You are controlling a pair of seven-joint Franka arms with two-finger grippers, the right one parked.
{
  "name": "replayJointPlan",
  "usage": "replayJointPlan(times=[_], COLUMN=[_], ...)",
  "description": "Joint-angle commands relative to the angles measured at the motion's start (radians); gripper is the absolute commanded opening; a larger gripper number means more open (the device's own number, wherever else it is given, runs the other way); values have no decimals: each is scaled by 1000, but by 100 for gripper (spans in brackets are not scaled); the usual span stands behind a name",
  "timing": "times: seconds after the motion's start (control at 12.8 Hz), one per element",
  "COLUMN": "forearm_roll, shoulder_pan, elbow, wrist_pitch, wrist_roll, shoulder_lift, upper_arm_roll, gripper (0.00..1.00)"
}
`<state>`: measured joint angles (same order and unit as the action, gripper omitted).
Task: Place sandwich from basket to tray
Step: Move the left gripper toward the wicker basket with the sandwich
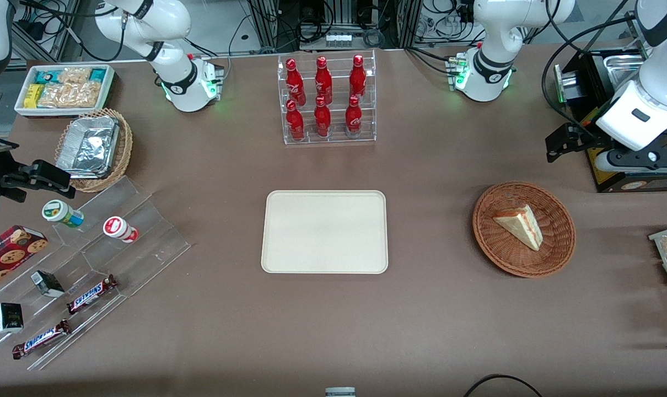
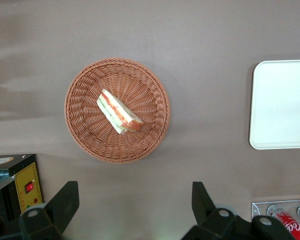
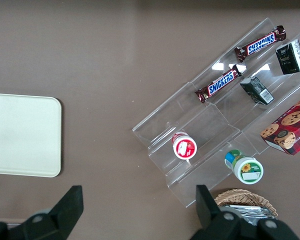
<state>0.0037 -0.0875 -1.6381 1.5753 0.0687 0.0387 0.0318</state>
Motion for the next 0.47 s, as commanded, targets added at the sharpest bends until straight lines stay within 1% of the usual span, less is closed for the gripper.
replayJointPlan(times=[0.0, 0.39], forearm_roll=[-7, -10], shoulder_pan=[-1, 5], elbow=[24, 24], wrist_pitch=[-6, -6], wrist_roll=[14, 11], shoulder_lift=[-5, -5], upper_arm_roll=[3, 3], gripper=[100, 100])
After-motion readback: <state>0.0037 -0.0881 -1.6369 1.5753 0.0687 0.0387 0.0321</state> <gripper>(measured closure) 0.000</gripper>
